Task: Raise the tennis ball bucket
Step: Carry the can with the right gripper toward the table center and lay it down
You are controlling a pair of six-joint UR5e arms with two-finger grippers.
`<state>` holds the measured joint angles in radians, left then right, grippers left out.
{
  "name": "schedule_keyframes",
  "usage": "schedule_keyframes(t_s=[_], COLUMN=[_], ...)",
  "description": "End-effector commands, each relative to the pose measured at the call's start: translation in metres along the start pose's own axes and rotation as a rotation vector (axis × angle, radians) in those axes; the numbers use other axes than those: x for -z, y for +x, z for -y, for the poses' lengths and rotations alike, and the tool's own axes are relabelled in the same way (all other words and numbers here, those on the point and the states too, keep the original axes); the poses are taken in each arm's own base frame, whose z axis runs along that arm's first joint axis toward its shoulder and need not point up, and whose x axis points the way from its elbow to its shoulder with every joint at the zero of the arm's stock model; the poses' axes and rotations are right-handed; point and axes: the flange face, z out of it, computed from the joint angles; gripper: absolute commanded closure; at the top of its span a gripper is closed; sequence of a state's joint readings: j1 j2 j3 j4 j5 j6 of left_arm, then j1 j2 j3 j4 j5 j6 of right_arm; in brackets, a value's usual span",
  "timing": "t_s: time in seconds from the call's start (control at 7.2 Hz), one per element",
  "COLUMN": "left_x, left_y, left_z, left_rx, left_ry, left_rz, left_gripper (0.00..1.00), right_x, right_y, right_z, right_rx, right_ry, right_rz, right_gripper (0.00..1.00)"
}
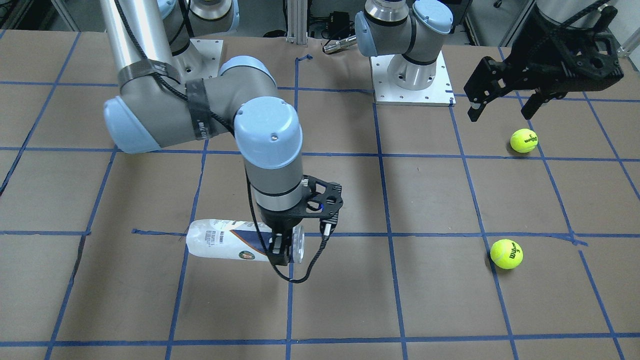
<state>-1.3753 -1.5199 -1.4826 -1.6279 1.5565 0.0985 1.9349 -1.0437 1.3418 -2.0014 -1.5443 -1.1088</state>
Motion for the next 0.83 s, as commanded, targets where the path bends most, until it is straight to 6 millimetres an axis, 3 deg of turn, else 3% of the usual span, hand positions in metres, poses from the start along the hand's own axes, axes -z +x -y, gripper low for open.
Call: schedule_keyframes(t_s=[0.0,0.14,0.56,0.69], left_x=[0.000,-0.001,-0.001,-0.002], left_y=[-0.014,-0.014,-0.014,-0.014], left_z=[0.000,-0.001,-0.003,-0.003], left_rx=[-0.003,-0.003,-0.003,-0.003], left_ry=[0.000,-0.001,-0.005,-0.006], left_rz=[0.001,-0.002,-0.001,-0.001], left_gripper=[0.00,0.00,0.00,0.00], right_x=[-0.050,-0.068,-0.078,-0.082], right_y=[-0.019,-0.028,-0.054,-0.054], right_z=[0.043,0.062,0.094,0.095], right_rx=[0.128,0.149,0.198,0.200], right_ry=[0.034,0.089,0.102,0.110], right_rz=[0.011,0.047,0.019,0.024], right_gripper=[0.78,0.76,0.64,0.01])
